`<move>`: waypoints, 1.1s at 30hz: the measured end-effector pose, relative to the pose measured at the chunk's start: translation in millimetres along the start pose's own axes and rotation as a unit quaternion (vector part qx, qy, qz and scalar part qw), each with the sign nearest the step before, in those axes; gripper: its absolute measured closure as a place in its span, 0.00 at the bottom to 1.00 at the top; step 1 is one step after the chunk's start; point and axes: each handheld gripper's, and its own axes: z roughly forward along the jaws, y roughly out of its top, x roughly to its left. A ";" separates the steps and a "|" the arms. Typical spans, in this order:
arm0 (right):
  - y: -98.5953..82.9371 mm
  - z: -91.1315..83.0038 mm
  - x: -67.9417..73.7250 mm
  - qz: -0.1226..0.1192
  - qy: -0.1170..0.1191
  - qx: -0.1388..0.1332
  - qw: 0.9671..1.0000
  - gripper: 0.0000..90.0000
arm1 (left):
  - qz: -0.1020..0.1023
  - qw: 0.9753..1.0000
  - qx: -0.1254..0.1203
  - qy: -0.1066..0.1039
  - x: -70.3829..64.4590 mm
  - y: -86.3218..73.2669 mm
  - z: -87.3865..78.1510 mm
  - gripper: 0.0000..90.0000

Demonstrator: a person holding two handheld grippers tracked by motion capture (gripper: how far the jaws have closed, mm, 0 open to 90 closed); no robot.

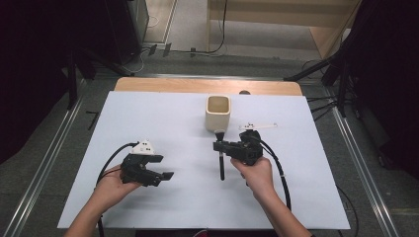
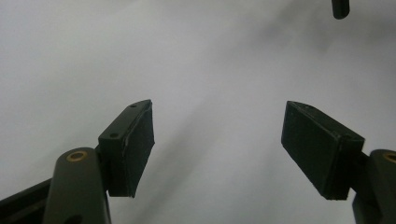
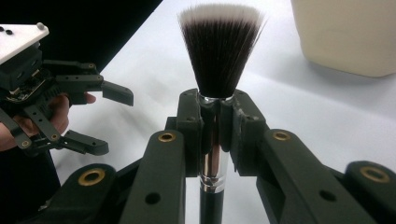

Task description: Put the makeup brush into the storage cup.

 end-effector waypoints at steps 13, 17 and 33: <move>1.3 -2.7 -1.0 -0.002 -0.003 -0.005 1.000 0.87 | 0.016 1.000 -0.011 0.010 1.8 -6.5 -6.3 0.24; 1.2 -2.3 -1.1 -0.004 -0.004 -0.004 1.000 0.87 | 0.005 1.000 -0.014 0.008 4.1 -7.7 -3.8 0.24; 3.9 -3.5 -1.3 -0.008 -0.007 -0.008 1.000 0.87 | -0.003 0.999 -0.035 0.009 10.4 -12.1 -6.8 0.25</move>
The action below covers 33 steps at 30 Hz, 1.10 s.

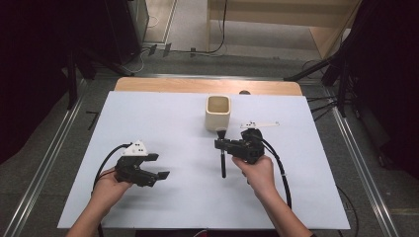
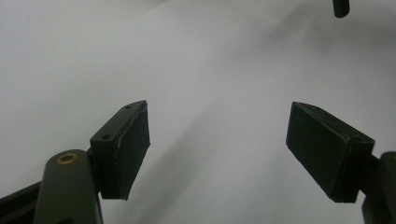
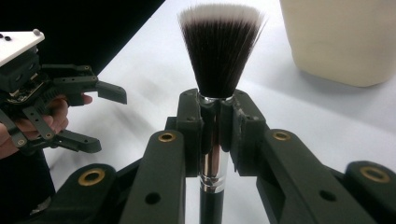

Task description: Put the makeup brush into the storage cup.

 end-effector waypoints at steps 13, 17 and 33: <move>8.0 0.7 0.4 -0.006 -0.003 0.000 1.000 0.87 | 0.012 1.000 -0.015 -0.002 0.1 -1.0 -0.5 0.25; 12.2 -1.7 0.5 -0.007 -0.005 -0.006 1.000 0.87 | 0.013 1.000 -0.027 -0.008 -0.3 -1.6 -0.6 0.25; 30.5 -6.5 3.4 -0.021 -0.015 -0.010 1.000 0.87 | 0.017 0.999 -0.029 -0.009 -1.0 -1.5 -1.1 0.25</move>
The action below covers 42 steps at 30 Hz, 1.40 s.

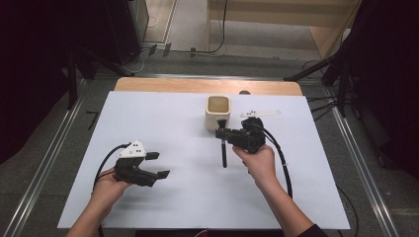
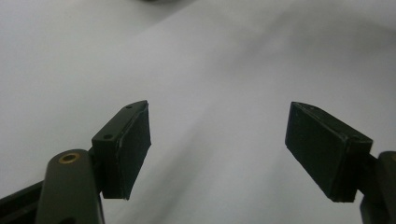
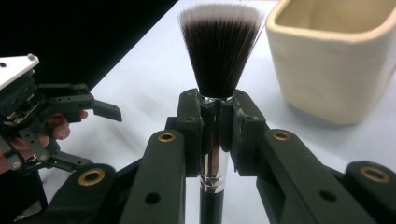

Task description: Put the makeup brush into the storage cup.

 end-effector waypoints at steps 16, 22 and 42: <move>18.9 -3.2 -0.9 -0.005 -0.010 -0.006 1.000 0.87 | -0.005 1.000 0.003 -0.003 1.2 -0.6 0.5 0.26; 28.1 -4.3 1.6 -0.016 -0.016 -0.007 1.000 0.87 | -0.006 1.000 0.002 -0.003 1.8 -0.6 0.2 0.26; 66.3 -7.1 -5.9 -0.013 -0.039 -0.023 0.999 0.87 | -0.007 1.000 0.007 -0.009 1.4 -0.8 0.9 0.26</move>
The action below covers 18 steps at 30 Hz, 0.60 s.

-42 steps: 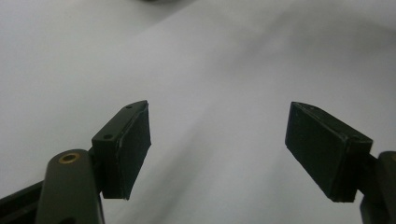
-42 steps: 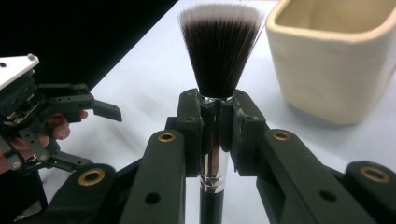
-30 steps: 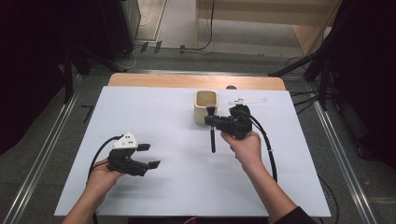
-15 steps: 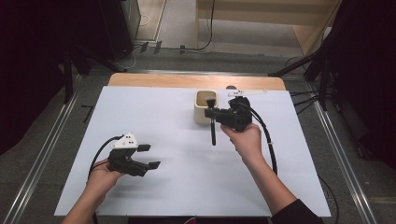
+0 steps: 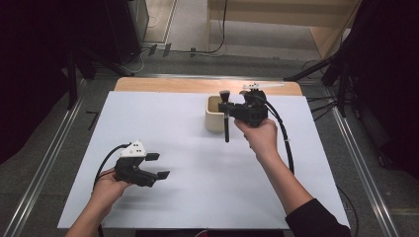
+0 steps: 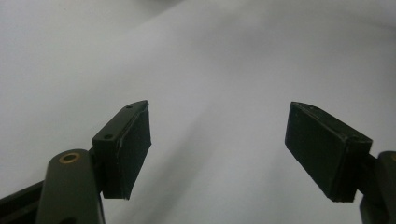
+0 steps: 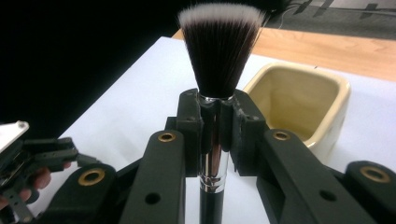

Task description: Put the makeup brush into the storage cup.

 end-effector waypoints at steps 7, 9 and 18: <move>13.9 3.0 -2.5 -0.010 -0.016 -0.006 1.000 0.87 | -0.002 1.000 -0.001 0.001 0.7 -0.2 -0.6 0.26; 17.3 3.3 -2.5 -0.014 -0.021 -0.008 1.000 0.87 | -0.001 1.000 0.000 0.000 0.4 -0.2 -0.4 0.26; 30.3 2.3 -3.3 -0.012 -0.032 -0.022 0.999 0.87 | -0.001 1.000 -0.001 -0.002 0.3 -0.2 -0.3 0.26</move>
